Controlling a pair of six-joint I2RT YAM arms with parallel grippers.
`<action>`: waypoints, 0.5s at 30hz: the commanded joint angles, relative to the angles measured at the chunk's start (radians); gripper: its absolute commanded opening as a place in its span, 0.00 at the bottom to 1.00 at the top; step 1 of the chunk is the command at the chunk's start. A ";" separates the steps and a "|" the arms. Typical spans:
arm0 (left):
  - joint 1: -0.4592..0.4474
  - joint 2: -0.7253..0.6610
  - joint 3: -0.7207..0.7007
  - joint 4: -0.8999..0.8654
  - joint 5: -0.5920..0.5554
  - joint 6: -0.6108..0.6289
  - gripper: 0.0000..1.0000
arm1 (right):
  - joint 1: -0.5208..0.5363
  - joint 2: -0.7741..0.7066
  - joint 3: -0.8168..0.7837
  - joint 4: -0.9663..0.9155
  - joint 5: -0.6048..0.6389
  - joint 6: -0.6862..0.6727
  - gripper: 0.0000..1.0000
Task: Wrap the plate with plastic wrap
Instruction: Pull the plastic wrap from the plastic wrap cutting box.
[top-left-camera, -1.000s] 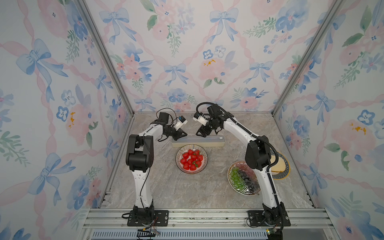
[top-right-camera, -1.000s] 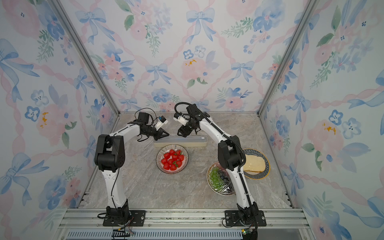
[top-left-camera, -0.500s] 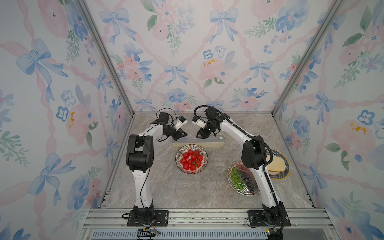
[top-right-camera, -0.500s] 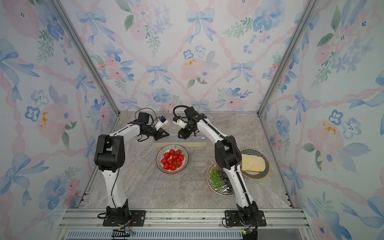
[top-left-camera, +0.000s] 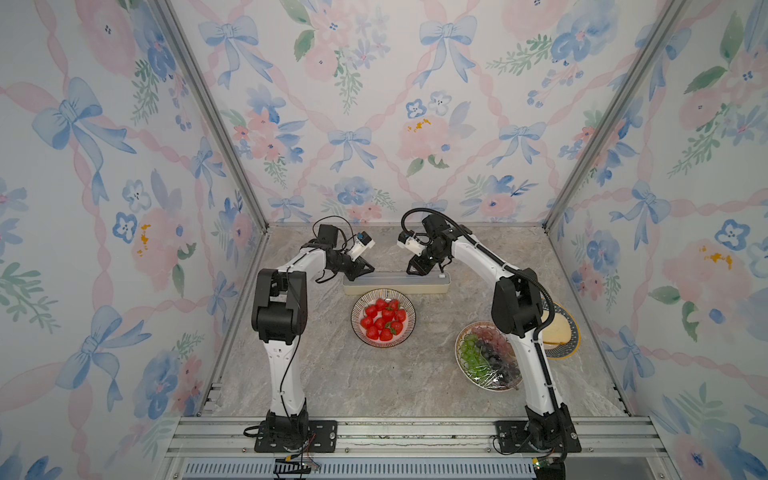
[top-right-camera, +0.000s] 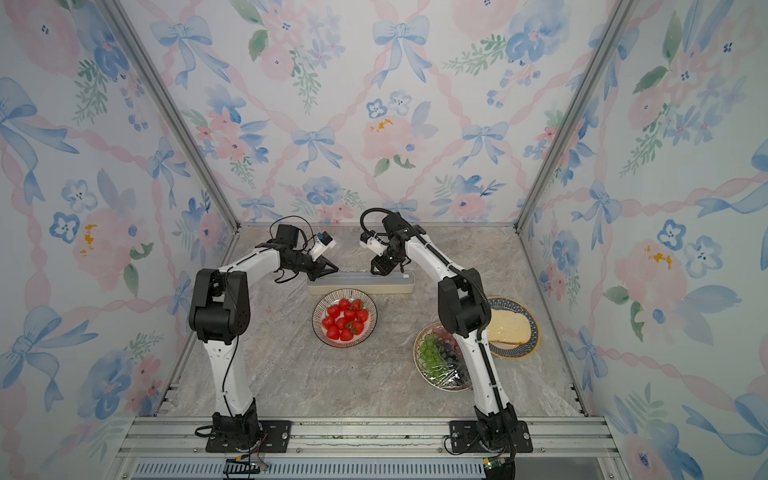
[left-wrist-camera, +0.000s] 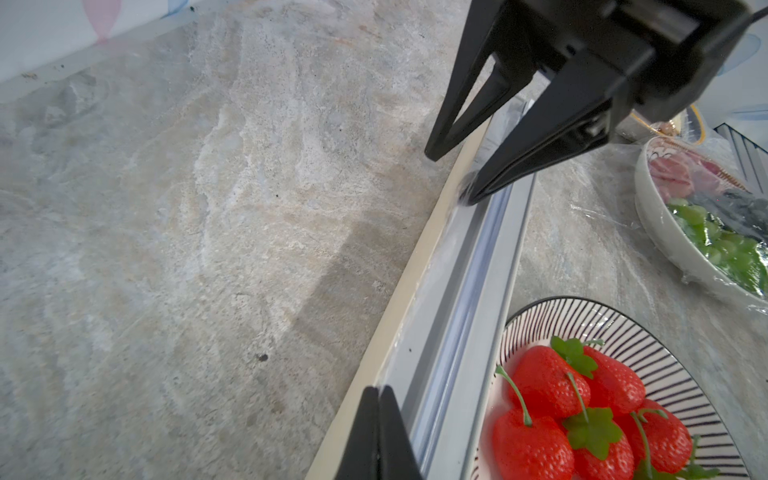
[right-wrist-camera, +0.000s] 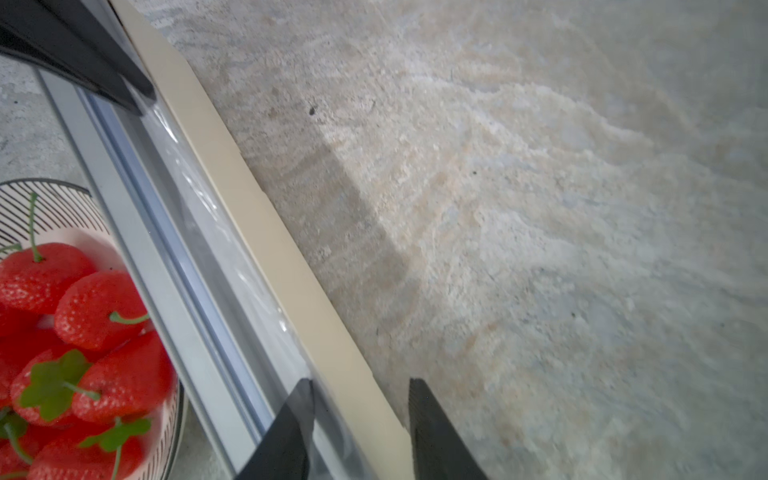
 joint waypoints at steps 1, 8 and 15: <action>0.002 -0.043 -0.001 -0.021 -0.001 0.000 0.00 | -0.029 -0.033 -0.083 -0.043 0.033 -0.008 0.39; 0.002 -0.048 0.004 -0.021 -0.007 -0.002 0.00 | -0.065 -0.058 -0.163 -0.054 0.037 -0.025 0.35; 0.000 -0.063 0.009 -0.021 0.005 -0.003 0.00 | -0.060 -0.092 -0.169 -0.056 -0.038 -0.030 0.00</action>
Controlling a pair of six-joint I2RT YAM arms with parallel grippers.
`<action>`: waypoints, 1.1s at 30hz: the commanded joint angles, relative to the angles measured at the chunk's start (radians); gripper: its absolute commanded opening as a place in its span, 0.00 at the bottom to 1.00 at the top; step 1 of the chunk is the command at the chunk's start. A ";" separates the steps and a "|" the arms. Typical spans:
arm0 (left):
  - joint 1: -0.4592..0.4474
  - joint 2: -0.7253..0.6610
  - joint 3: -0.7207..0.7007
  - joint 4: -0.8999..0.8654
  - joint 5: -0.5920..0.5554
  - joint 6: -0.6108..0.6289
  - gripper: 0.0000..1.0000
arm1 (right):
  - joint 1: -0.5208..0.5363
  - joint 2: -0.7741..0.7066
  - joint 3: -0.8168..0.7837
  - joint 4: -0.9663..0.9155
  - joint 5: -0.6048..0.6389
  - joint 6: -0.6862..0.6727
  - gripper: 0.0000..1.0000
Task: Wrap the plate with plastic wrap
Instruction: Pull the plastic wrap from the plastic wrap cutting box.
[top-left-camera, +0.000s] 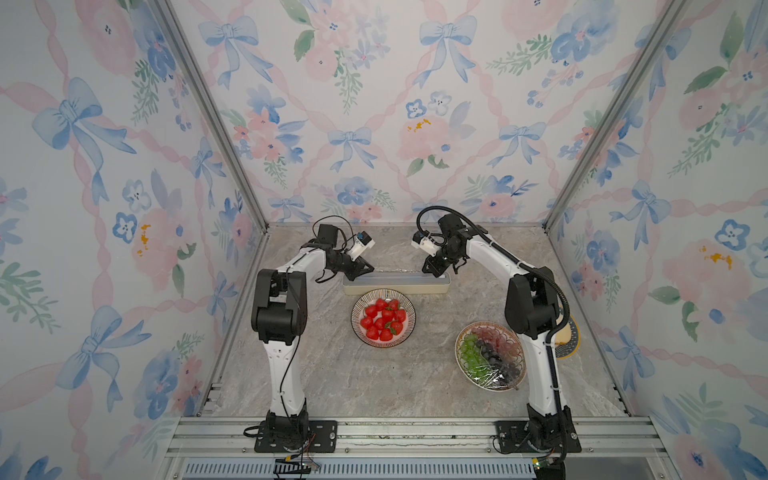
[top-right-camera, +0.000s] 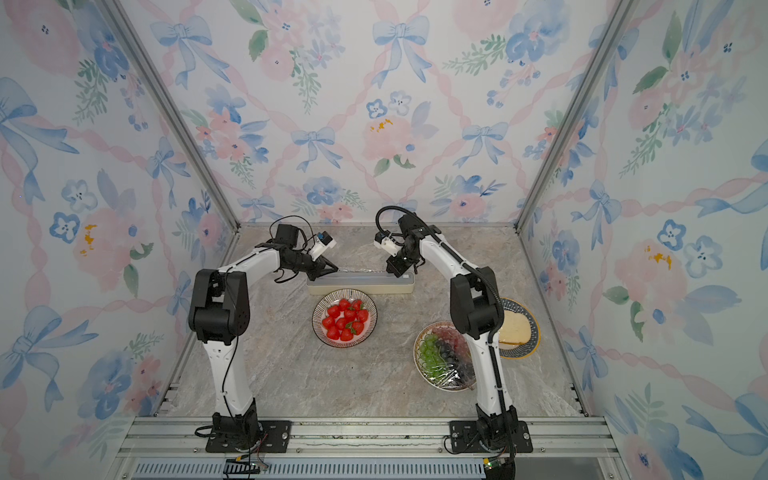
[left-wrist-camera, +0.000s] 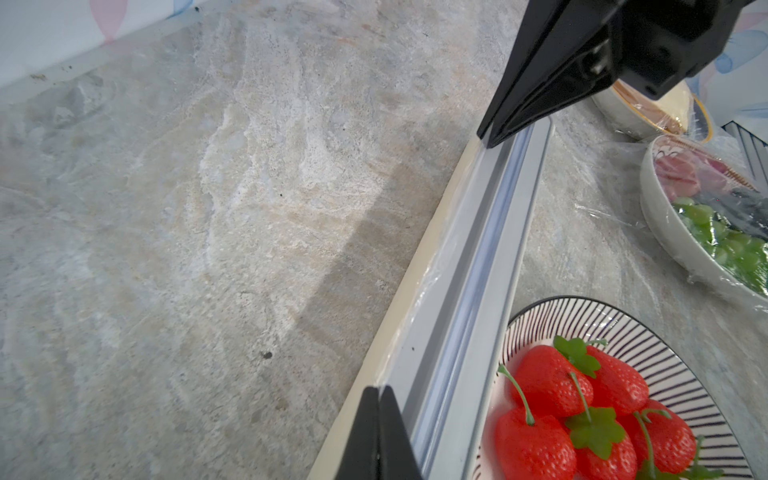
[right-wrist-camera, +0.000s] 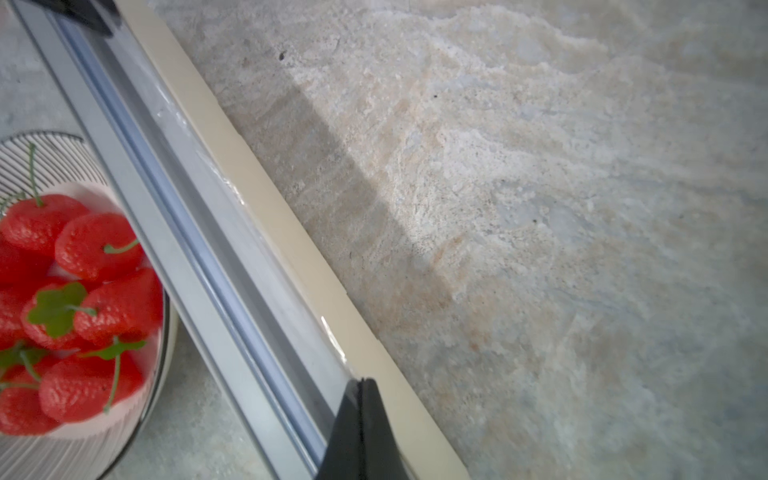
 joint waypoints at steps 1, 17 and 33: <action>0.002 -0.055 0.010 -0.020 0.013 -0.005 0.00 | -0.003 -0.024 -0.047 -0.045 -0.002 -0.002 0.00; -0.010 -0.176 0.019 -0.021 -0.004 -0.059 0.00 | -0.001 -0.231 -0.095 0.086 0.099 0.035 0.00; -0.015 -0.331 0.164 -0.020 -0.130 -0.165 0.00 | 0.034 -0.380 0.021 0.114 0.254 0.039 0.00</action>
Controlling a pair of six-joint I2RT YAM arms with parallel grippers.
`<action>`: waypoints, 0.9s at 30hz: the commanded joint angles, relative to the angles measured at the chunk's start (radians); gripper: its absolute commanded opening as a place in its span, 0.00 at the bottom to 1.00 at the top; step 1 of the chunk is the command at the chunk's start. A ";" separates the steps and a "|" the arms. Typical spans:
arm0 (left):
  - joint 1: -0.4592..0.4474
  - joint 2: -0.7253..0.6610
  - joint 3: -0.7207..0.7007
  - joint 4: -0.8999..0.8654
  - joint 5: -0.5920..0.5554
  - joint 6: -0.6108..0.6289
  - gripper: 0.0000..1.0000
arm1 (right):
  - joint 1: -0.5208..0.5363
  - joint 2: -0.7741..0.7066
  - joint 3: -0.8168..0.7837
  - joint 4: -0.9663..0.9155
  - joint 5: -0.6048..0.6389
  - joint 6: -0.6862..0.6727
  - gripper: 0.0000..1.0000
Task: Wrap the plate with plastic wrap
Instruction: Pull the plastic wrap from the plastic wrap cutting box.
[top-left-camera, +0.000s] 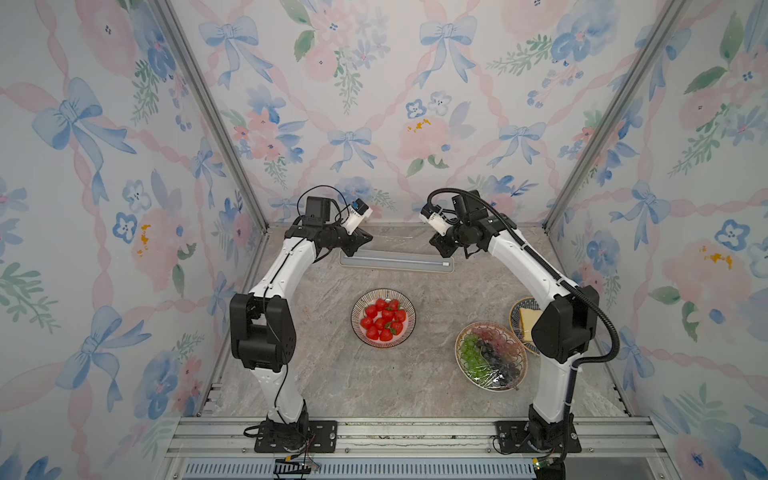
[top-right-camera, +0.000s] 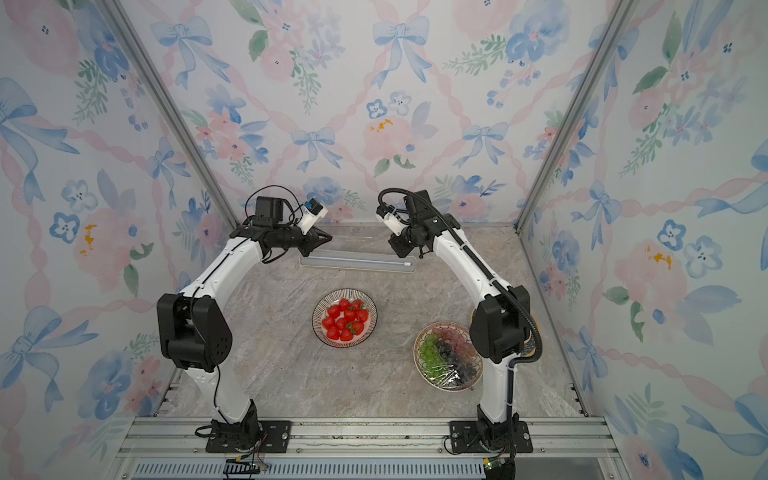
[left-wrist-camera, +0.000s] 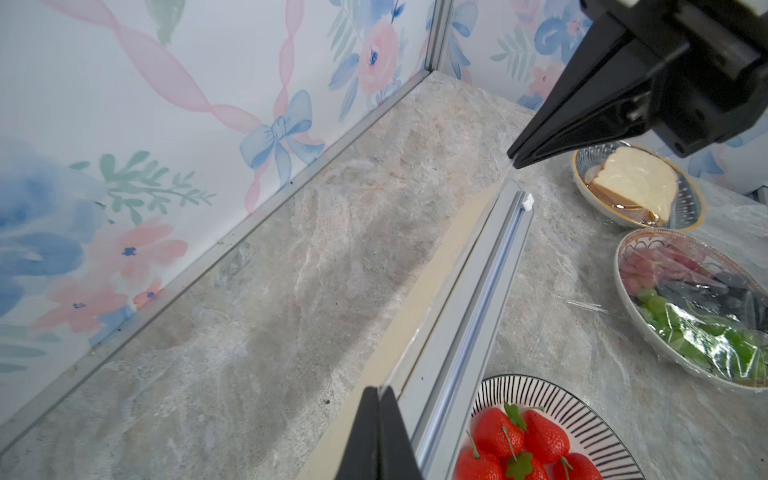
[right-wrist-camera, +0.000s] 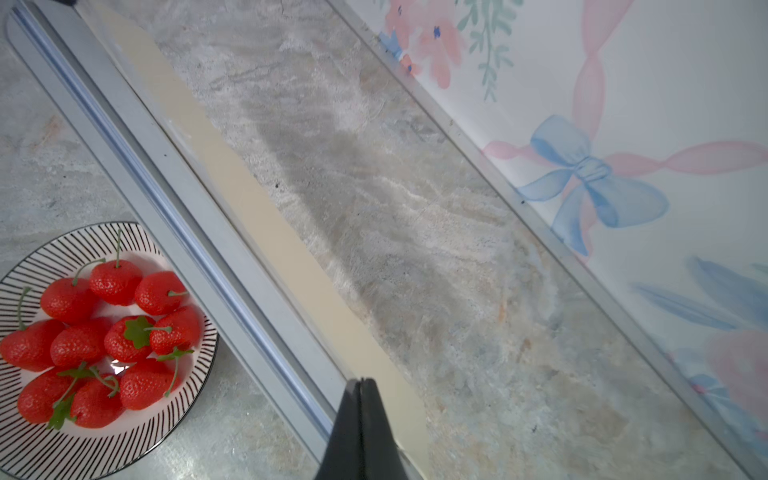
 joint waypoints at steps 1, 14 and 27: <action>0.009 -0.056 0.064 0.014 -0.037 -0.034 0.00 | 0.003 -0.054 0.075 0.026 0.079 0.011 0.00; 0.013 -0.058 0.236 0.014 -0.117 -0.102 0.00 | 0.026 -0.021 0.322 0.004 0.170 0.023 0.00; 0.013 -0.080 0.294 0.014 -0.153 -0.108 0.00 | 0.064 -0.036 0.347 0.063 0.209 0.002 0.00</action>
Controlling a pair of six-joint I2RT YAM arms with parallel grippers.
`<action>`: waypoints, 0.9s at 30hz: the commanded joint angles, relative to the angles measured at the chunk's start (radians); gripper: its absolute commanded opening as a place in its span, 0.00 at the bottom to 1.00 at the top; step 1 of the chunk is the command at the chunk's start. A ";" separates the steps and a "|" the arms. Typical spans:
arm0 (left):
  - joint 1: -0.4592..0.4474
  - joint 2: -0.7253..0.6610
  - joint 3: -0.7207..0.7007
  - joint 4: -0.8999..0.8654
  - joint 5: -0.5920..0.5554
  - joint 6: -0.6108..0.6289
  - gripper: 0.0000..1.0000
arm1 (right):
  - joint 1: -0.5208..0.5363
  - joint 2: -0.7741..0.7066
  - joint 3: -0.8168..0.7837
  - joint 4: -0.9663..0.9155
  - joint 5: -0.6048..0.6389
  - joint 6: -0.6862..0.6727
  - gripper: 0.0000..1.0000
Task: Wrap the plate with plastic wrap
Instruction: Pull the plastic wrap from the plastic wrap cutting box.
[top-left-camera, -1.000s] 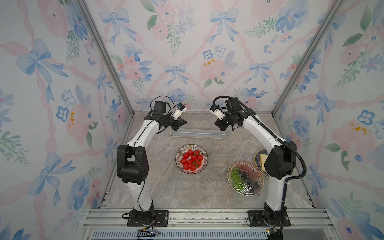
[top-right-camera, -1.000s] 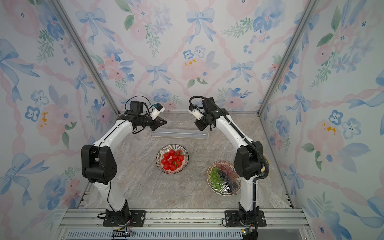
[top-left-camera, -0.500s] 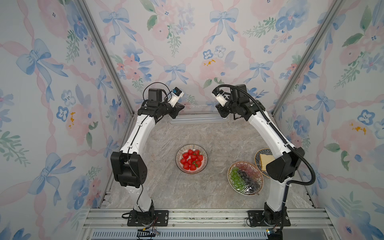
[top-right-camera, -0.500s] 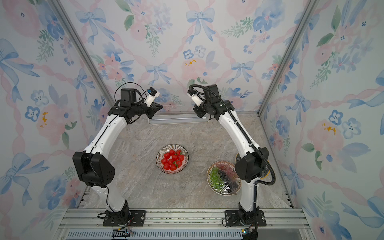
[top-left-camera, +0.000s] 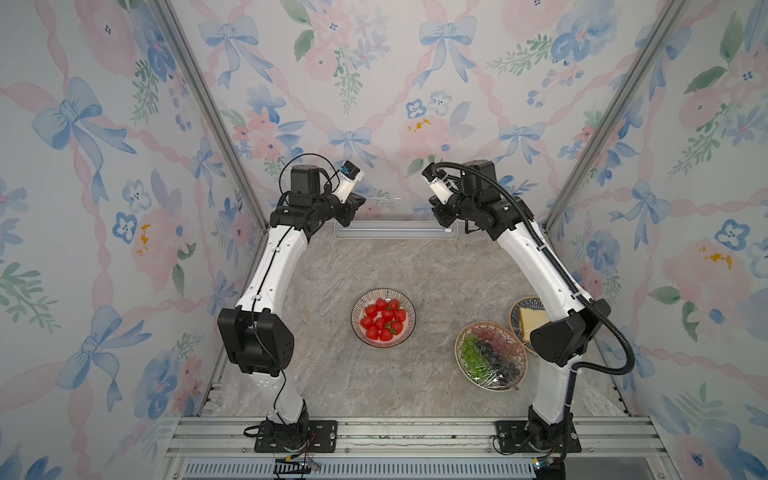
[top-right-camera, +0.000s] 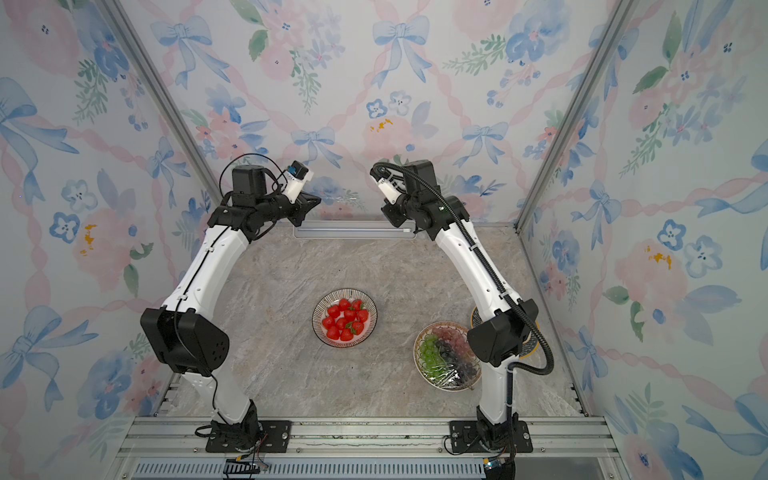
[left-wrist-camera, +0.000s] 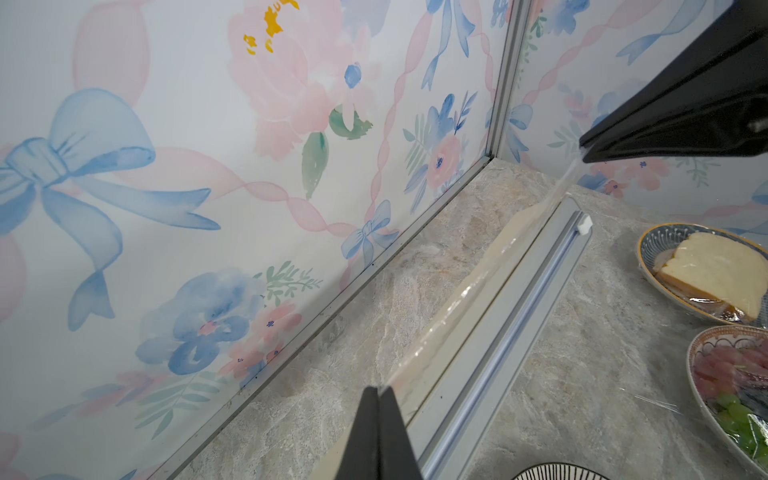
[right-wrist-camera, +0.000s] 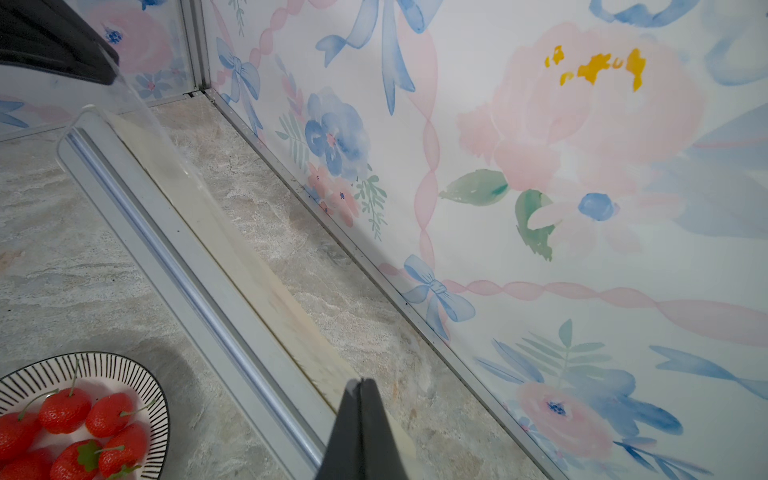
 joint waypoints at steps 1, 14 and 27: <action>0.012 -0.057 0.046 0.025 -0.030 -0.020 0.00 | 0.001 -0.030 0.052 0.054 0.048 -0.001 0.00; 0.012 -0.066 0.062 0.025 -0.026 -0.020 0.00 | 0.014 -0.024 0.075 0.049 0.065 -0.007 0.00; 0.012 -0.066 0.059 0.024 -0.026 -0.015 0.00 | 0.028 -0.014 0.088 0.051 0.076 -0.029 0.00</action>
